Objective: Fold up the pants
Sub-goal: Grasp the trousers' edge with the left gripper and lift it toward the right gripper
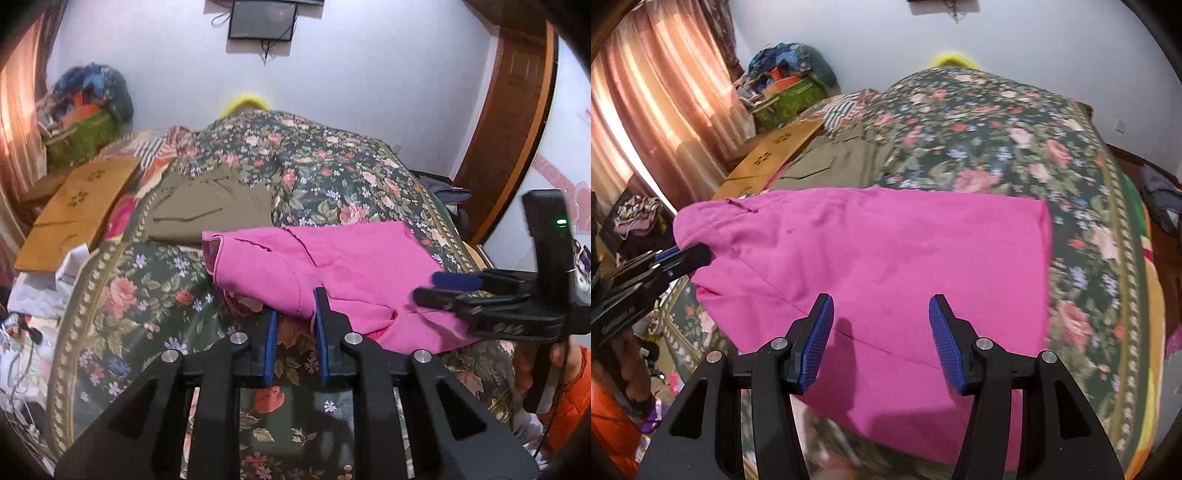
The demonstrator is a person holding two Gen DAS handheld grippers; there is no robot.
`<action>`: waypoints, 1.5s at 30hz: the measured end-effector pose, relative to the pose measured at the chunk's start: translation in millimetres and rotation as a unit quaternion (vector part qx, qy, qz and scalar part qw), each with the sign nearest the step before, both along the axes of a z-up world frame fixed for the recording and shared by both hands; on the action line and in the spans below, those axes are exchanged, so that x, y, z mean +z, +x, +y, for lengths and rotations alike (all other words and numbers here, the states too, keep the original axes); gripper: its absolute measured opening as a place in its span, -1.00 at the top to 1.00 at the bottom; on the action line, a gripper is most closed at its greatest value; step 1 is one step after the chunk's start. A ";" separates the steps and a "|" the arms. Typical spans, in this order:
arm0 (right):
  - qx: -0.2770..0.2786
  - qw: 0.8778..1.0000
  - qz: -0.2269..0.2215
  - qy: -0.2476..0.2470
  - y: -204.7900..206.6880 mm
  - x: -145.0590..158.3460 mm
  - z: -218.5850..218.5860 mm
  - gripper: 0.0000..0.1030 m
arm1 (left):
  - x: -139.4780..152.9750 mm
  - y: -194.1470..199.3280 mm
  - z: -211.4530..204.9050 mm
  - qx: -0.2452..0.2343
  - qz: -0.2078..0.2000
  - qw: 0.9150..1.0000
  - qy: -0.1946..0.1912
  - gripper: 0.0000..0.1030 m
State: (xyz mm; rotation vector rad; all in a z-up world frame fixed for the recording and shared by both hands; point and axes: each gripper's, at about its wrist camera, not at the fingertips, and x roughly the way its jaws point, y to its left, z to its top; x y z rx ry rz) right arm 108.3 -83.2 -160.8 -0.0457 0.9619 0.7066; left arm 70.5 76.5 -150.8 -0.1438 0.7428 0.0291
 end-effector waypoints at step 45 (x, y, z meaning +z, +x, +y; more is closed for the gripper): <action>-0.053 0.996 0.057 0.033 -20.4 -33.3 -73.7 -0.04 | 36.3 49.4 -140.3 -0.195 -0.043 0.978 0.056 0.69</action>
